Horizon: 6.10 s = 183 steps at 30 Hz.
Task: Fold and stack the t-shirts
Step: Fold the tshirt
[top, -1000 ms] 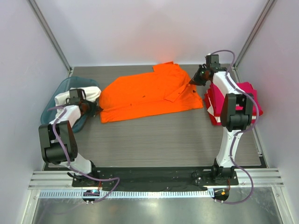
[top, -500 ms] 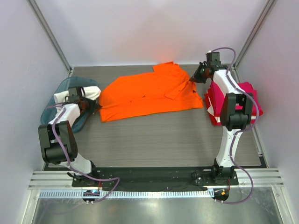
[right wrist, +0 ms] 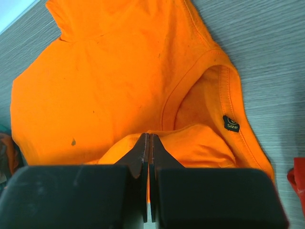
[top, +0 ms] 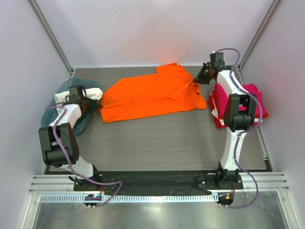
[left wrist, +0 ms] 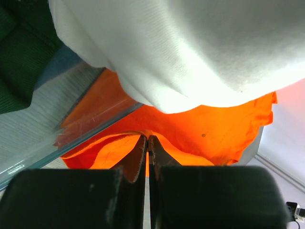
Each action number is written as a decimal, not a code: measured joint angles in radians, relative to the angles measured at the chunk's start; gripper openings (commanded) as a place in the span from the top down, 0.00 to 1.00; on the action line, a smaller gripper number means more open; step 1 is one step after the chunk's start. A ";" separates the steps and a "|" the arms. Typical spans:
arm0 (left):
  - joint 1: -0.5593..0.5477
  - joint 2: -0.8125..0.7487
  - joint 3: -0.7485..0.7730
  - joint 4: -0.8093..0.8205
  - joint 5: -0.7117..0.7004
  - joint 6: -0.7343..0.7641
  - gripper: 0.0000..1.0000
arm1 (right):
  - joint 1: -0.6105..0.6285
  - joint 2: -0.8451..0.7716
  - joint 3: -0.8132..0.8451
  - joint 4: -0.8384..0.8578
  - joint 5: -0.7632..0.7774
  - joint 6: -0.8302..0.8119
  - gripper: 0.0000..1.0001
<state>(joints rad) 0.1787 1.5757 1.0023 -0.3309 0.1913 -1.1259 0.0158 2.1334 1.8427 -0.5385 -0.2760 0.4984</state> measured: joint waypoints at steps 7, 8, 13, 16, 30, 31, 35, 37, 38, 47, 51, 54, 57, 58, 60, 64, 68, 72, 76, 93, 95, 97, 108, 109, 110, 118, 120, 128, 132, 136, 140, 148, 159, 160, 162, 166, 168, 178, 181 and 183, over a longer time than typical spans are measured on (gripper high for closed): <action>-0.001 0.041 0.016 0.001 -0.008 -0.003 0.73 | 0.000 0.036 0.033 -0.002 -0.002 0.009 0.49; -0.001 0.047 0.017 0.001 -0.007 0.000 0.69 | 0.000 0.038 0.035 -0.002 -0.002 0.011 0.42; -0.010 0.057 0.030 0.001 0.006 0.008 0.57 | 0.004 0.037 0.035 -0.001 0.014 0.011 0.33; -0.017 0.034 0.030 -0.002 0.006 0.019 0.56 | 0.011 0.008 -0.015 0.011 0.037 0.011 0.36; -0.114 -0.480 -0.291 0.009 -0.069 0.006 0.57 | 0.146 -0.662 -0.885 0.382 0.278 0.193 0.46; -0.116 -0.504 -0.326 0.005 -0.080 -0.004 0.56 | 0.152 -0.674 -0.921 0.402 0.298 0.211 0.45; -0.127 -0.579 -0.489 0.040 -0.135 -0.071 0.55 | 0.157 -0.680 -1.051 0.509 0.379 0.283 0.45; -0.138 -0.586 -0.528 0.047 -0.166 -0.098 0.55 | 0.157 -0.685 -1.097 0.544 0.409 0.308 0.45; -0.146 -0.585 -0.539 0.054 -0.187 -0.108 0.55 | 0.157 -0.691 -1.116 0.556 0.422 0.319 0.45; -0.254 -0.483 -0.591 0.235 -0.365 -0.211 0.61 | 0.160 -0.835 -1.209 0.660 0.484 0.362 0.46; -0.267 -0.401 -0.601 0.299 -0.407 -0.238 0.64 | 0.160 -0.847 -1.210 0.675 0.494 0.366 0.45; -0.271 -0.360 -0.601 0.349 -0.433 -0.252 0.64 | 0.160 -0.849 -1.221 0.680 0.495 0.369 0.45; -0.271 -0.323 -0.599 0.380 -0.456 -0.255 0.64 | 0.160 -0.850 -1.228 0.681 0.496 0.370 0.45; -0.271 -0.310 -0.597 0.388 -0.464 -0.256 0.64 | 0.160 -0.850 -1.231 0.681 0.496 0.371 0.45; -0.271 -0.284 -0.591 0.406 -0.477 -0.261 0.65 | 0.160 -0.850 -1.233 0.681 0.496 0.373 0.45; -0.271 -0.231 -0.564 0.436 -0.500 -0.266 0.68 | 0.160 -0.850 -1.239 0.686 0.497 0.378 0.45; -0.272 -0.166 -0.549 0.507 -0.523 -0.292 0.77 | 0.160 -0.851 -1.251 0.688 0.498 0.386 0.45; -0.272 -0.098 -0.527 0.564 -0.526 -0.312 1.00 | 0.161 -0.851 -1.252 0.688 0.499 0.391 0.45; -0.273 -0.094 -0.510 0.541 -0.531 -0.311 1.00 | 0.163 -0.851 -1.252 0.686 0.506 0.391 0.44; -0.074 -0.211 -0.492 0.276 -0.257 -0.172 1.00 | 0.340 -0.747 -1.312 0.716 0.675 0.540 0.44; -0.066 -0.208 -0.485 0.264 -0.235 -0.155 1.00 | 0.339 -0.715 -1.314 0.718 0.697 0.559 0.41; -0.062 -0.205 -0.480 0.257 -0.217 -0.145 1.00 | 0.338 -0.681 -1.313 0.731 0.726 0.572 0.41; -0.055 -0.203 -0.478 0.251 -0.190 -0.129 1.00 | 0.330 -0.539 -1.233 0.817 0.831 0.580 0.43; -0.055 -0.203 -0.478 0.251 -0.190 -0.129 1.00 | 0.327 -0.529 -1.225 0.820 0.837 0.579 0.42; -0.055 -0.203 -0.478 0.251 -0.189 -0.130 1.00 | 0.323 -0.516 -1.214 0.823 0.839 0.578 0.43; -0.064 -0.209 -0.478 0.253 -0.203 -0.142 1.00 | 0.267 -0.431 -1.124 0.841 0.842 0.560 0.56; -0.071 -0.214 -0.478 0.252 -0.216 -0.149 1.00 | 0.254 -0.416 -1.114 0.846 0.842 0.551 0.65; -0.127 -0.251 -0.478 0.257 -0.321 -0.149 1.00 | 0.232 -0.394 -1.094 0.853 0.836 0.520 0.90; -0.140 -0.260 -0.468 0.258 -0.380 -0.144 1.00 | 0.232 -0.426 -1.102 0.838 0.839 0.512 0.93; -0.155 -0.292 -0.448 0.259 -0.423 -0.130 1.00 | 0.236 -0.544 -1.138 0.814 0.840 0.506 0.95; -0.166 -0.322 -0.441 0.255 -0.449 -0.118 1.00 | 0.240 -0.636 -1.167 0.796 0.840 0.506 0.99; -0.167 -0.389 -0.440 0.172 -0.488 -0.095 1.00 | 0.280 -0.756 -1.267 0.704 0.838 0.530 0.99; -0.154 -0.463 -0.443 0.037 -0.442 -0.061 1.00 | 0.337 -1.026 -1.376 0.421 0.867 0.609 0.99; -0.154 -0.461 -0.437 0.019 -0.437 -0.058 1.00 | 0.341 -1.020 -1.368 0.394 0.869 0.611 0.99; -0.154 -0.456 -0.413 -0.026 -0.431 -0.050 1.00 | 0.343 -1.002 -1.331 0.343 0.871 0.611 0.99; -0.150 -0.444 -0.263 -0.148 -0.427 -0.023 1.00 | 0.343 -0.996 -1.210 0.291 0.874 0.599 0.99; -0.139 -0.460 -0.186 -0.171 -0.425 -0.013 1.00 | 0.344 -1.006 -1.152 0.291 0.874 0.587 0.99; -0.055 -0.555 -0.332 -0.169 -0.352 0.002 1.00 | 0.345 -1.224 -1.324 0.302 0.857 0.643 0.99; -0.055 -0.569 -0.464 -0.187 -0.329 0.004 1.00 | 0.346 -1.310 -1.459 0.230 0.834 0.683 0.99; -0.055 -0.601 -0.521 -0.209 -0.319 0.006 0.99 | 0.347 -1.392 -1.513 0.172 0.830 0.696 0.99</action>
<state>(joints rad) 0.1242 0.9745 0.4812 -0.5404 -0.1280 -1.1202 0.3626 0.7410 0.3298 -0.3664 0.5545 1.1946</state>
